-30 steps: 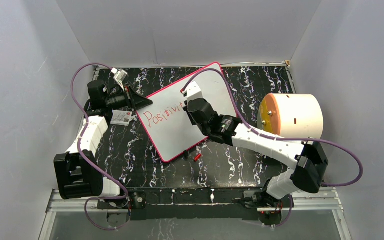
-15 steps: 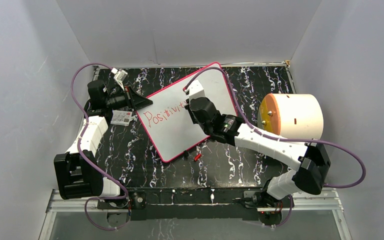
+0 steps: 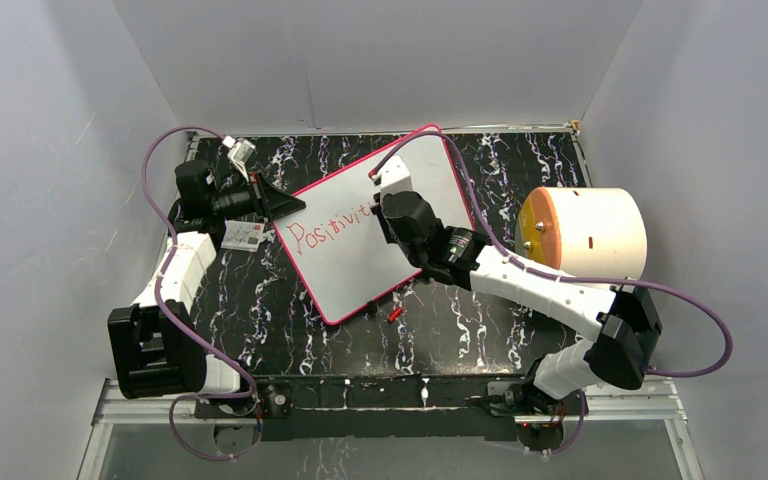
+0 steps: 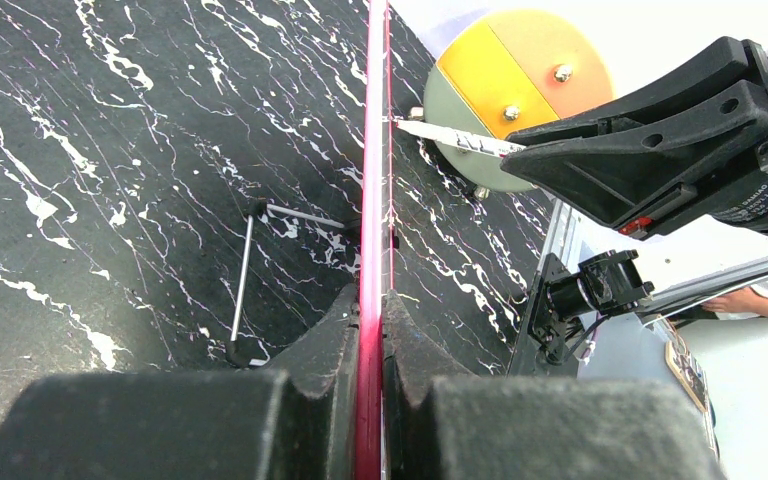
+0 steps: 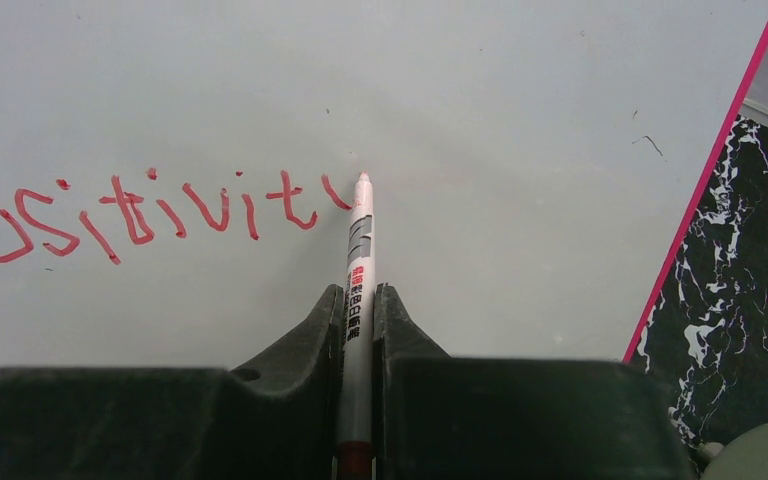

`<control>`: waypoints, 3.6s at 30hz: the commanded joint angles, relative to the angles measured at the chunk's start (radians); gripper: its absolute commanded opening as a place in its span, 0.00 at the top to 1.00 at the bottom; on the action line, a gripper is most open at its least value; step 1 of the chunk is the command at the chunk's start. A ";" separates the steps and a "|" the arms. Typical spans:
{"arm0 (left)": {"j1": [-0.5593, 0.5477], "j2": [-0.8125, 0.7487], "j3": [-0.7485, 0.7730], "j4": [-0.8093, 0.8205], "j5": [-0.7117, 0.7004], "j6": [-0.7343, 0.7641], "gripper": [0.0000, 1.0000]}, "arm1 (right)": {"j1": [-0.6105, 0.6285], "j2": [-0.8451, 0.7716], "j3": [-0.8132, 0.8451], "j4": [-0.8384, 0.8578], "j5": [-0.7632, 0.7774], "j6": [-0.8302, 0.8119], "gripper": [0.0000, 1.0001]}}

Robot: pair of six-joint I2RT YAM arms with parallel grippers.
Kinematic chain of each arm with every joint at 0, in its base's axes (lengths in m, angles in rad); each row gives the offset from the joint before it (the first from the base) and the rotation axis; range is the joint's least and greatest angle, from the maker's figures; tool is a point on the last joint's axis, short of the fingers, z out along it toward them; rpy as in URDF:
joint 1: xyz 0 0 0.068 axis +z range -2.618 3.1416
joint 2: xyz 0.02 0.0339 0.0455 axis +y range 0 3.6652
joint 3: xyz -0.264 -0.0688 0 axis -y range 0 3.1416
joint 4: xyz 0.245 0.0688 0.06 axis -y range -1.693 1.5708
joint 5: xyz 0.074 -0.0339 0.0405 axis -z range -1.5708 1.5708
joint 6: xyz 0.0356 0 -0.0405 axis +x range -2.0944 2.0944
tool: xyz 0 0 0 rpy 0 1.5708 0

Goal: Write a sentence on the whiteboard

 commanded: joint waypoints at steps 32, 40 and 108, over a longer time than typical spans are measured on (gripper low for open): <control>-0.002 0.026 -0.017 -0.059 -0.109 0.085 1.00 | -0.017 0.025 0.026 -0.014 -0.054 0.015 1.00; -0.002 0.026 -0.017 -0.059 -0.108 0.085 1.00 | -0.016 0.017 0.028 -0.066 -0.072 0.033 1.00; -0.002 0.009 -0.017 -0.067 -0.128 0.091 1.00 | 0.338 -0.010 -0.038 0.054 0.112 0.000 1.00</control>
